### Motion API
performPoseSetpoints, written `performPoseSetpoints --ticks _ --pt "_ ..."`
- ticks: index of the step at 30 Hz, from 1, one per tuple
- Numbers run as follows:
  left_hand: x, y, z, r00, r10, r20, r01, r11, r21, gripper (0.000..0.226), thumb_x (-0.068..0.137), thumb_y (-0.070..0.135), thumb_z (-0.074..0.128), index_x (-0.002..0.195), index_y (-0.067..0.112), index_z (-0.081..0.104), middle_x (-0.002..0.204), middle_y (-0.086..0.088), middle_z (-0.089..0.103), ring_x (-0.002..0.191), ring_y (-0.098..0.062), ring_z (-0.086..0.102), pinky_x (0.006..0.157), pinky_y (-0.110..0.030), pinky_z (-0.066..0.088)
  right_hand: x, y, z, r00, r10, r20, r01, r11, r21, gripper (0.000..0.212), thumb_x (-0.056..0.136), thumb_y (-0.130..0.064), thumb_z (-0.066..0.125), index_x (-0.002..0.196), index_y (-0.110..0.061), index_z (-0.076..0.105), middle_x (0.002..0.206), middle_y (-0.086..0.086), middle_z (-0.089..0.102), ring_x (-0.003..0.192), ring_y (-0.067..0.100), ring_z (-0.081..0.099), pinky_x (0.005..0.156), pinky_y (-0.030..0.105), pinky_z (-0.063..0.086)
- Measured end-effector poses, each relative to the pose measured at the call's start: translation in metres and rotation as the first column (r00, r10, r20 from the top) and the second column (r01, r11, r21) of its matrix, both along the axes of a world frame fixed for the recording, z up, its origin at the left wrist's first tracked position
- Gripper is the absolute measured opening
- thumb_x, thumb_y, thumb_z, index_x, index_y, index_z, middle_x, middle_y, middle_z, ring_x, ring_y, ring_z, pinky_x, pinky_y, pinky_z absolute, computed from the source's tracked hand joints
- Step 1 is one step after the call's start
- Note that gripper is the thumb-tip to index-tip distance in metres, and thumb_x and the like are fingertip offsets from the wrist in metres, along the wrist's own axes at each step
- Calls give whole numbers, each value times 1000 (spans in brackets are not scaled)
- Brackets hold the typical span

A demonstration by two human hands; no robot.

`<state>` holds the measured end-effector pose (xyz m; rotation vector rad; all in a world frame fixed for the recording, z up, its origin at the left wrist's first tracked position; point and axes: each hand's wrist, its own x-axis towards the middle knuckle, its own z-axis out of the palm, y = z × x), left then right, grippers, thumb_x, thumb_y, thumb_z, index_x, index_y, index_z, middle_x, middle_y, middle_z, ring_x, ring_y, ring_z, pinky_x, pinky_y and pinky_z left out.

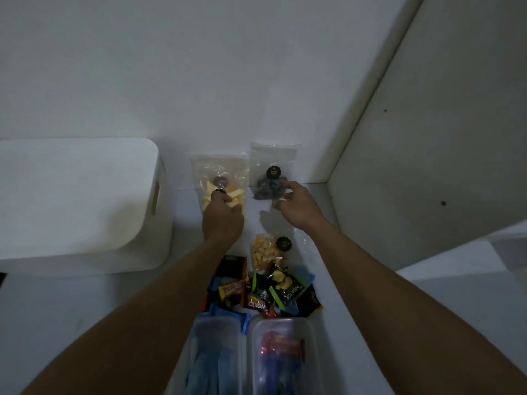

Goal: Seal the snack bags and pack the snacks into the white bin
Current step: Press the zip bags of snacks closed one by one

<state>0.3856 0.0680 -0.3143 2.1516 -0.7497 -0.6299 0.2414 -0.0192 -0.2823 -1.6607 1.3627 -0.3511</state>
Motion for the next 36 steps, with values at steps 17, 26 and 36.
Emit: performPoseSetpoints --ticks 17,26,36 --pt "-52 -18 -50 806 -575 136 512 795 325 38 85 14 63 122 23 65 122 -4 65 113 -26 59 96 -39 49 -73 29 -55 944 -66 -325 69 998 0 45 84 -7 61 127 -9 52 118 16 62 104 32 62 86 33 53" --pt "-41 -5 13 894 -448 29 442 890 108 22 91 5 49 101 15 66 98 -3 62 86 -18 57 63 -25 42 -52 22 13 982 -93 -162 71 988 -138 10 86 -12 65 86 -8 75 95 7 73 91 21 68 81 31 56" --pt "-15 36 137 894 -435 -104 426 900 -98 10 76 22 74 80 23 65 95 -2 68 95 -21 63 83 -36 53 -30 56 145 995 66 -75 -86 946 -312 21 90 -7 59 82 -23 69 91 1 70 84 18 66 59 20 48"
